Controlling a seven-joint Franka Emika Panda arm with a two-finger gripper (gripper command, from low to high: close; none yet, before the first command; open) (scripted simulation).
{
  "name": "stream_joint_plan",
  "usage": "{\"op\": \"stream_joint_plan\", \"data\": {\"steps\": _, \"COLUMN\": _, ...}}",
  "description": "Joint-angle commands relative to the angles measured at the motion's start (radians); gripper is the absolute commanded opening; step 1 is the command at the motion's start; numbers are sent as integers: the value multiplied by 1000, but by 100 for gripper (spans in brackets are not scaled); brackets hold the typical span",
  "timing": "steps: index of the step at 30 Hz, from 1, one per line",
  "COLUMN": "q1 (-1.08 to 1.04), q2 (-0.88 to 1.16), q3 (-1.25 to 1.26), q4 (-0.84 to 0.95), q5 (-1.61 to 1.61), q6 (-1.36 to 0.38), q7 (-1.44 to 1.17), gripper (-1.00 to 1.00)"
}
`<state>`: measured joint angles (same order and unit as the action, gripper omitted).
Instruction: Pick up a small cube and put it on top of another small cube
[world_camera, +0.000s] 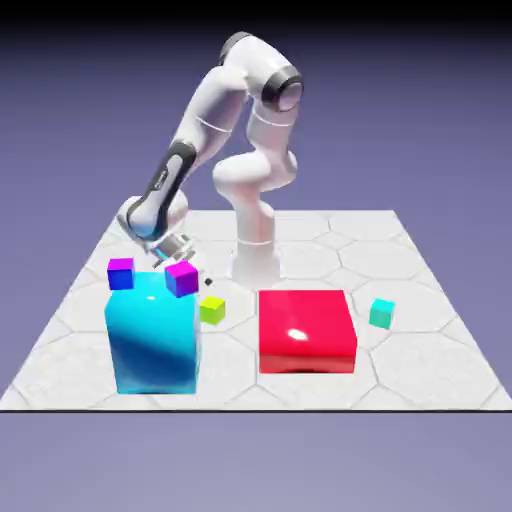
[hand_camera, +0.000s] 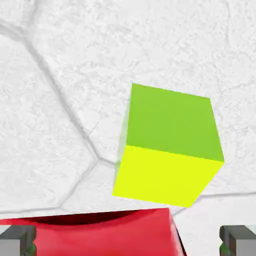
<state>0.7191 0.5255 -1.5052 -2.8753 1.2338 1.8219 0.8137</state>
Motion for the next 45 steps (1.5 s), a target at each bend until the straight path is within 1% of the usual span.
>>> {"op": "stream_joint_plan", "data": {"steps": 1, "q1": -1, "q2": 16, "q3": -31, "q4": -8, "q5": 24, "q6": 24, "q7": 24, "gripper": 0}}
{"op": "stream_joint_plan", "data": {"steps": 3, "q1": -3, "q2": 17, "q3": -35, "q4": -8, "q5": 25, "q6": 27, "q7": 26, "gripper": 0}}
{"op": "stream_joint_plan", "data": {"steps": 15, "q1": -214, "q2": 114, "q3": 373, "q4": 25, "q5": 297, "q6": 44, "q7": -80, "gripper": 0}}
{"op": "stream_joint_plan", "data": {"steps": 16, "q1": -214, "q2": 114, "q3": 373, "q4": 25, "q5": 297, "q6": 44, "q7": -80, "gripper": -100}}
{"op": "stream_joint_plan", "data": {"steps": 17, "q1": -214, "q2": 114, "q3": 373, "q4": 25, "q5": 297, "q6": 44, "q7": -80, "gripper": -100}}
{"op": "stream_joint_plan", "data": {"steps": 28, "q1": -8, "q2": 19, "q3": -25, "q4": -8, "q5": 32, "q6": 27, "q7": 24, "gripper": -100}}
{"op": "stream_joint_plan", "data": {"steps": 42, "q1": -500, "q2": -407, "q3": 338, "q4": 43, "q5": -169, "q6": -339, "q7": -341, "gripper": -100}}
{"op": "stream_joint_plan", "data": {"steps": 45, "q1": -604, "q2": -454, "q3": 446, "q4": 73, "q5": -193, "q6": -348, "q7": -296, "gripper": -100}}
